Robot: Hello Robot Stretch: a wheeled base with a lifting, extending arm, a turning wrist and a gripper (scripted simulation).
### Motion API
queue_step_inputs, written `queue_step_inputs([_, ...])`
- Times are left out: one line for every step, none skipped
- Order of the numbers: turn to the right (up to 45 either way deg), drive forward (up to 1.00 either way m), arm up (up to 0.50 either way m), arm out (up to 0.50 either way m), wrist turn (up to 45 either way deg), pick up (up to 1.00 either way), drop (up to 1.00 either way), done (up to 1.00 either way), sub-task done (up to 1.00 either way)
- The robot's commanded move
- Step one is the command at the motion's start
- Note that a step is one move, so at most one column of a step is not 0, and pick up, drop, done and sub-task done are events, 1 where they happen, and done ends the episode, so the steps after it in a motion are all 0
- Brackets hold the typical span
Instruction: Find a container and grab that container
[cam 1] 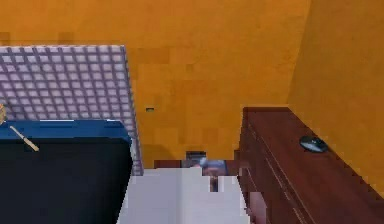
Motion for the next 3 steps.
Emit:
queue_step_inputs([0.0,0.6,0.0,0.0,0.0,0.0,0.0,0.0,0.0])
queue_step_inputs([-27.0,0.0,0.0,0.0,0.0,0.0,0.0,0.0,0.0])
queue_step_inputs([0.0,0.0,0.5,0.0,0.0,0.0,0.0,0.0,0.0])
